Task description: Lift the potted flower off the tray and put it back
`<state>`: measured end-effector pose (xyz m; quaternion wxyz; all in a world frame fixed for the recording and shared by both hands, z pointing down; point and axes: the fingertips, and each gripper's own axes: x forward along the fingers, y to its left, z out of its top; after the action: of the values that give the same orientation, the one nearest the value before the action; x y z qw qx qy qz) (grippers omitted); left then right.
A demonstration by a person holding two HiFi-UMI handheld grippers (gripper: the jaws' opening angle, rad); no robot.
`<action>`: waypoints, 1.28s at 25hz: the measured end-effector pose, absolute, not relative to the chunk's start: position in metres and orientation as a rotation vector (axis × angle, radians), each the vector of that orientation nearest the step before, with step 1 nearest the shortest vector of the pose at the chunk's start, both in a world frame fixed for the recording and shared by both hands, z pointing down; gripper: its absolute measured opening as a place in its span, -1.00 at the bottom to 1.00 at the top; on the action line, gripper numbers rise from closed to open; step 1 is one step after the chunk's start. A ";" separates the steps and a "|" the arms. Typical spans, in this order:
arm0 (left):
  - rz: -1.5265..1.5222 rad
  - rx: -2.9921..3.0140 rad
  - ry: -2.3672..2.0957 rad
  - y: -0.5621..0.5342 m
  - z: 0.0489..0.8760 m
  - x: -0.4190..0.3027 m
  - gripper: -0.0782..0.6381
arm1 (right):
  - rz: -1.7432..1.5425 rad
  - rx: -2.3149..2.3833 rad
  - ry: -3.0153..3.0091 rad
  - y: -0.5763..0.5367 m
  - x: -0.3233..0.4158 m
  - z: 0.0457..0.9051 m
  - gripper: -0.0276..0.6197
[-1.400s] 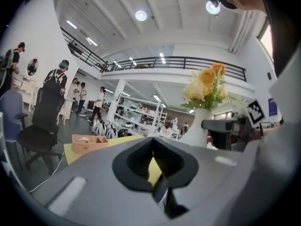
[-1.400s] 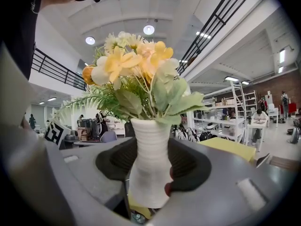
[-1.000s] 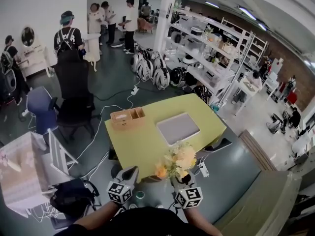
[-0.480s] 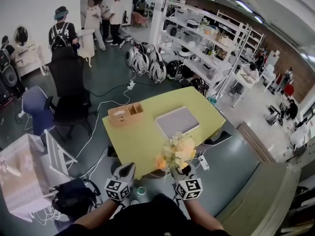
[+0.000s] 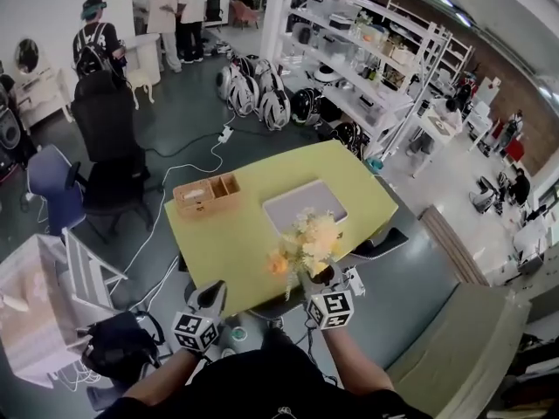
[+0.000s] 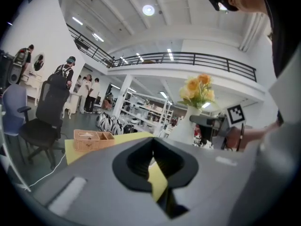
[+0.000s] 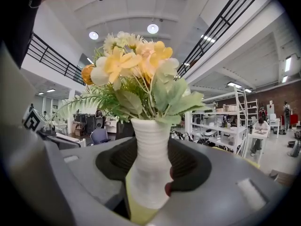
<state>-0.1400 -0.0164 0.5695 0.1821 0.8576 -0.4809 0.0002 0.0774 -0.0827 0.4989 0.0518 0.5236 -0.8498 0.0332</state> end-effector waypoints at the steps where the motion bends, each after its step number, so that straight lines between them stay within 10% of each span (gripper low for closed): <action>1: -0.002 2.403 -1.378 -0.026 0.570 -0.137 -0.76 | 0.092 1.579 -2.585 -0.099 0.084 0.505 -0.27; 32: 0.157 1.822 -1.765 -0.169 0.690 -0.092 -0.76 | 0.177 1.444 -2.517 -0.515 0.203 0.778 -0.27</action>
<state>-0.0922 -0.1691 0.6899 0.2954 0.6849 -0.6635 0.0588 0.2025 -0.5150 0.7784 0.1168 0.4932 -0.8599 0.0604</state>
